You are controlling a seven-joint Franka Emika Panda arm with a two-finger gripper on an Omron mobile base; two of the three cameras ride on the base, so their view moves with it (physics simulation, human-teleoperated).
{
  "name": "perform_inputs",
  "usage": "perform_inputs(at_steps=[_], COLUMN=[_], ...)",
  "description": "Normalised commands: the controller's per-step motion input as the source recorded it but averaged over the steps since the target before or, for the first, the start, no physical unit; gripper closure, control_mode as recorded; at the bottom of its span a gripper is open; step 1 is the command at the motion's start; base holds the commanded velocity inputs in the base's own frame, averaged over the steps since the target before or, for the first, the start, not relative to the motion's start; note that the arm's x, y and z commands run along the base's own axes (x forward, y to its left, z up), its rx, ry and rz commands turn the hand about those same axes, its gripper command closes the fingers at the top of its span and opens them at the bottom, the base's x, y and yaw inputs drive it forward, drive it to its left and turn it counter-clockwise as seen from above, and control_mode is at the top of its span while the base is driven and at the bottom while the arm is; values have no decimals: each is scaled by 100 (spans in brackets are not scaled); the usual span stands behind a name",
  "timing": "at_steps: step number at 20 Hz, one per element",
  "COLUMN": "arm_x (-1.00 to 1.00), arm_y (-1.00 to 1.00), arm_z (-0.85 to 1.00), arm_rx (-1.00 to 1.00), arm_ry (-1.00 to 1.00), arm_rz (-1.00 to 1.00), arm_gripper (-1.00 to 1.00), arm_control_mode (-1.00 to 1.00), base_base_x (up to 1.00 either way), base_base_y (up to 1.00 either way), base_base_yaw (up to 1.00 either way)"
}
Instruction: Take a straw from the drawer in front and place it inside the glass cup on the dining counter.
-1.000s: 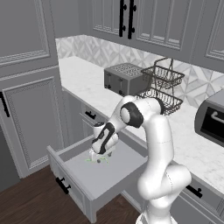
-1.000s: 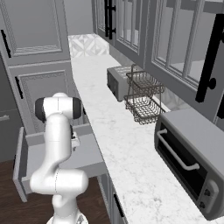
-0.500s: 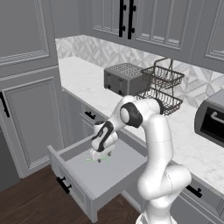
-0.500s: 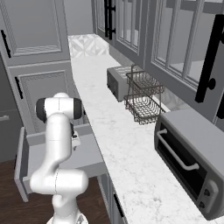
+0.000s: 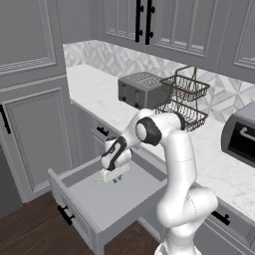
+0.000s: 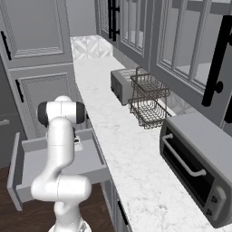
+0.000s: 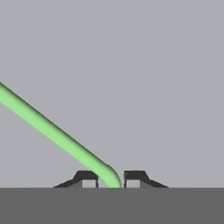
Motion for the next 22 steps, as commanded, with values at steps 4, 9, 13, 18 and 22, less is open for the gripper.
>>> perform_inputs(at_steps=[4,9,13,18,22], arm_x=[-37,-60,-38,-1,0], arm_y=[0,1,0,0,0], arm_z=[3,94,100,100,100], arm_rx=[0,4,12,13,12], arm_ry=[0,-15,-16,-8,-1], arm_rz=[0,4,7,6,4], arm_gripper=[100,100,100,100,100], arm_control_mode=[-100,-100,-100,-100,-100], base_base_x=[0,0,0,0,0], base_base_y=[0,0,0,0,0], base_base_yaw=[0,0,0,0,0])
